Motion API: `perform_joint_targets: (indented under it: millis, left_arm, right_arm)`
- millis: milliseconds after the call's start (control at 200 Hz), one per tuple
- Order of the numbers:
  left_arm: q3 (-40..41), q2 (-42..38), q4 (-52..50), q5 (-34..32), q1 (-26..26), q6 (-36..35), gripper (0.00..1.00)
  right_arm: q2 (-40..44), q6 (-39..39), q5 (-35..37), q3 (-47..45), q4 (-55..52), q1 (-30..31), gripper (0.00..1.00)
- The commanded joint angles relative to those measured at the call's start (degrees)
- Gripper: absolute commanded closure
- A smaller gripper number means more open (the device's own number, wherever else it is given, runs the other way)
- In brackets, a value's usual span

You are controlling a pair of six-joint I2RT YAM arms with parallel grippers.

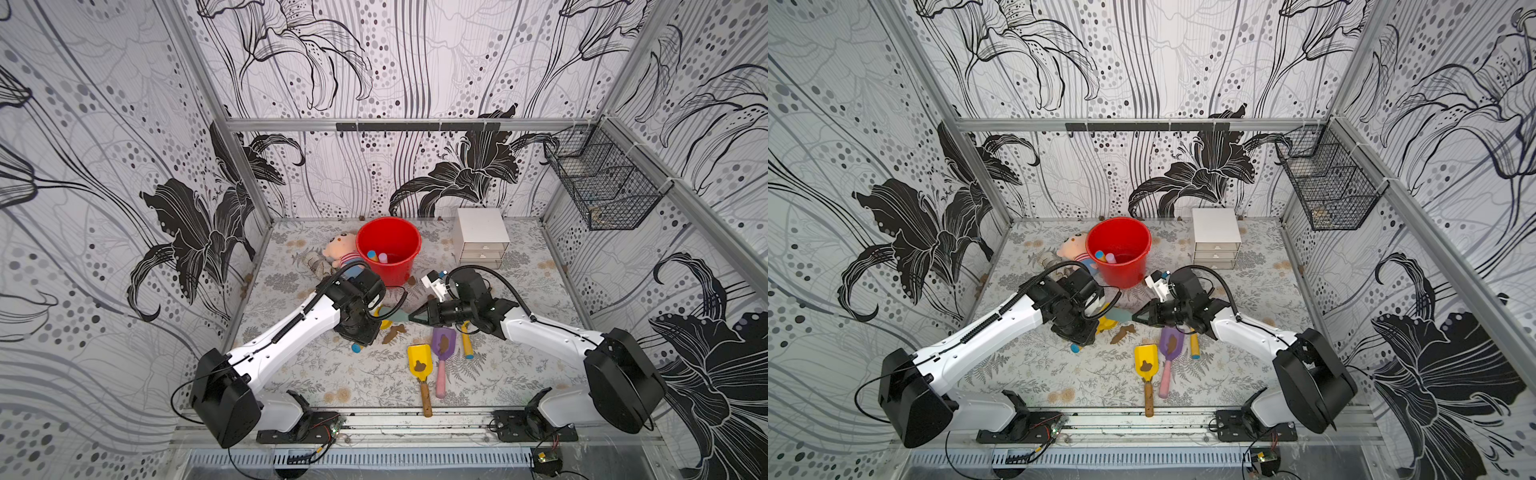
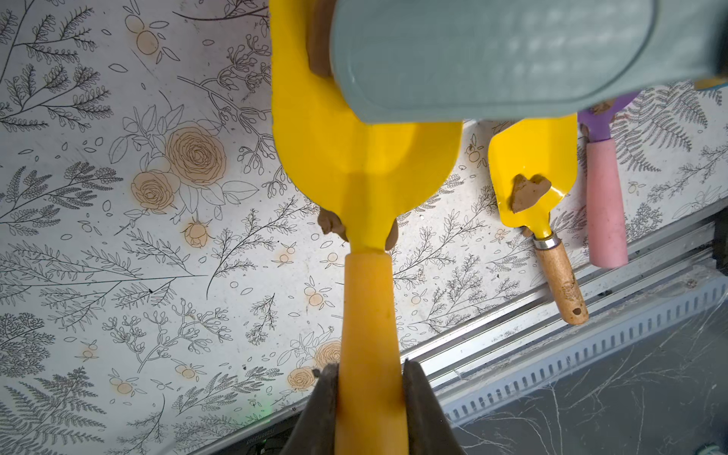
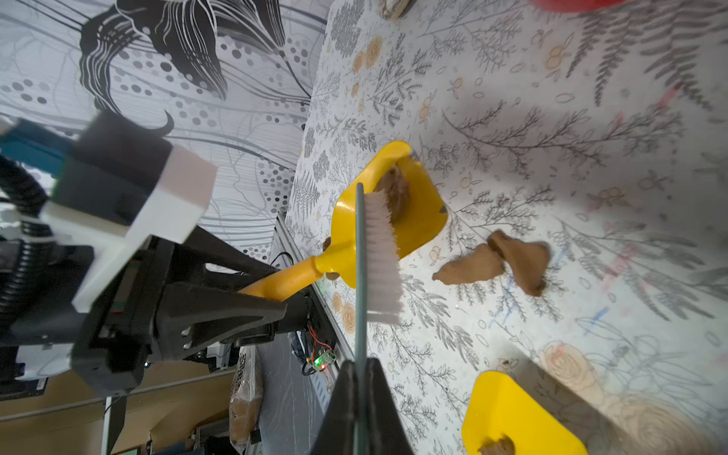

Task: Brush the soil off the hand trowel and place it into the bucket
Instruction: Brush off the soil from the hand trowel.

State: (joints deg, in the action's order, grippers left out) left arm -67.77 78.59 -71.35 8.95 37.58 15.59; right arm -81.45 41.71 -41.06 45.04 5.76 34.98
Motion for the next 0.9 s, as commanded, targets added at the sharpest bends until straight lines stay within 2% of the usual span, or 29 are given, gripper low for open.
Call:
perform_joint_targets:
  millis: [0, 110, 205, 431, 591, 746, 896]
  left_arm:
    - [-1.0, -0.3, -0.2, -0.9, 0.4, -1.1, 1.00]
    - [-1.2, 0.0, -0.2, -0.9, 0.3, -1.2, 1.00]
    - [-1.3, 0.4, 0.2, -0.6, 0.4, -1.2, 1.00]
    - [-1.3, 0.2, 0.4, 0.1, 0.4, -0.9, 1.00]
    - [-0.4, -0.7, 0.9, 0.5, 0.6, -0.6, 1.00]
    - [0.1, -1.0, 0.7, 0.3, 0.6, -0.6, 1.00]
    - [-0.4, -0.3, 0.7, 0.0, 0.5, -1.1, 1.00]
  right_arm:
    - [2.7, -1.9, -1.1, -1.3, -1.3, -3.8, 1.00]
    - [5.6, 0.2, -1.1, -2.3, -0.2, -3.2, 1.00]
    - [6.4, 1.0, 0.1, -2.5, 0.3, -0.4, 1.00]
    - [-0.3, 2.7, -0.2, -1.4, 5.8, 2.7, 1.00]
    - [-3.6, 0.6, -1.8, 0.5, 4.7, 0.8, 1.00]
    - [0.7, -1.0, -2.2, -0.9, 1.7, -4.3, 1.00]
    - [3.8, 1.7, -1.7, -2.7, 3.4, -3.7, 1.00]
